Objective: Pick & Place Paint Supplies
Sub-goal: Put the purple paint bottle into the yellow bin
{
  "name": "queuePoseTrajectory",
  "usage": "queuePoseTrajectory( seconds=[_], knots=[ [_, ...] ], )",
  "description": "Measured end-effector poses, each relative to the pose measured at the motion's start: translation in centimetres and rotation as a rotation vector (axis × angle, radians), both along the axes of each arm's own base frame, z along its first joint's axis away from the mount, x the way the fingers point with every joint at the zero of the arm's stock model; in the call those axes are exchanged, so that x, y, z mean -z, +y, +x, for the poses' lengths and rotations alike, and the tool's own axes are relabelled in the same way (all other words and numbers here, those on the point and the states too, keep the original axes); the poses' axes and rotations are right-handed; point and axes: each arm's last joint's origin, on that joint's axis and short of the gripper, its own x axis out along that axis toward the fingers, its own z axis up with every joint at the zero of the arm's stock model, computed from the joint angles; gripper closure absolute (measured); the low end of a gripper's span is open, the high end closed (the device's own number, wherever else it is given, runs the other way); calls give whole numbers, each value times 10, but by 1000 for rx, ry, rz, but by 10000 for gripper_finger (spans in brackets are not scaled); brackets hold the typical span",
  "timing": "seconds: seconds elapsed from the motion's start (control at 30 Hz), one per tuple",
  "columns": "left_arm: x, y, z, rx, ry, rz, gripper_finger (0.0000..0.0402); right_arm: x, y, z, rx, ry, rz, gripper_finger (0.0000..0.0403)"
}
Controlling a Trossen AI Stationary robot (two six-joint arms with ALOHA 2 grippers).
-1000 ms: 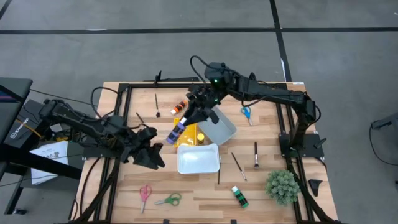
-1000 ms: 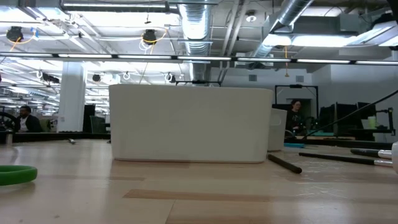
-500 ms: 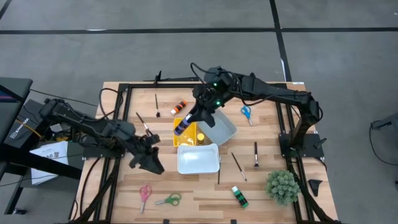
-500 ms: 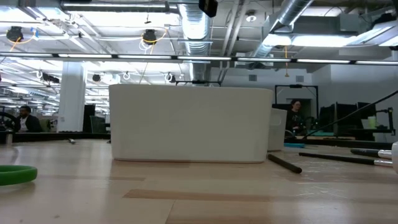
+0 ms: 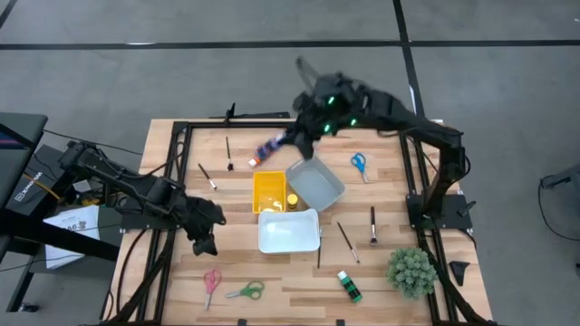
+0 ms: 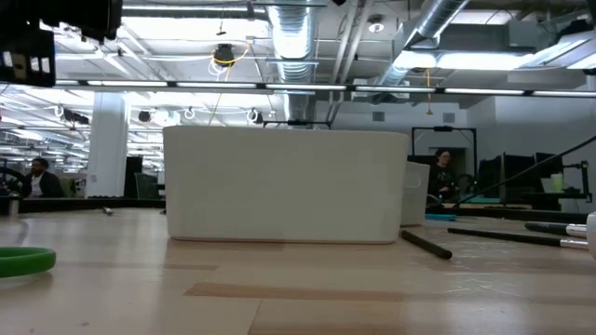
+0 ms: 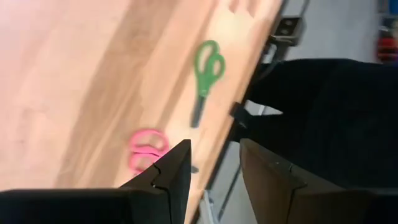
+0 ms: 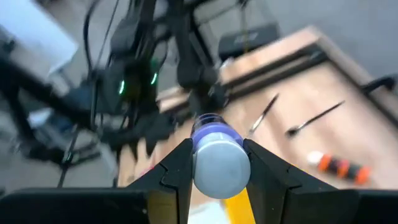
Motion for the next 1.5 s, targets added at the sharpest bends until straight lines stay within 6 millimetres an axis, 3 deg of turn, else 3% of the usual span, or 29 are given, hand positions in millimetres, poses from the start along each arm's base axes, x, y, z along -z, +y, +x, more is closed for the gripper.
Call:
queuePoseTrajectory(
  seconds=[0.17, 0.33, 0.4, 0.6, 0.77, 0.83, 1.03, 1.37, 1.5],
  knots=[
    [2, 2, -1, -26, 11, 40, 271, -20, -18, -11, 51, -59, -16, 295],
    [2, 3, -1, -47, 4, 69, 271, -21, -32, 11, 21, -119, -29, 295],
    [2, 3, -1, -49, 2, 74, 271, -11, -38, 22, 18, -127, -10, 295],
    [3, 4, -1, -72, 2, 95, 271, 37, -51, 50, -4, 68, 28, 295],
    [4, 5, -2, -90, 3, 128, 271, 75, -28, 67, -75, 277, -4, 295],
    [5, 5, -2, -105, 1, 149, 271, 90, -16, 83, -85, 296, -43, 295],
    [7, 8, -4, -135, 22, 212, 271, 125, 11, 106, -79, 410, -82, 295],
    [8, 6, -7, -129, 28, 246, 271, 170, 28, 122, -65, 569, -165, 295],
    [9, 6, -7, -129, 30, 247, 271, 180, 28, 128, -62, 577, -162, 295]
  ],
)
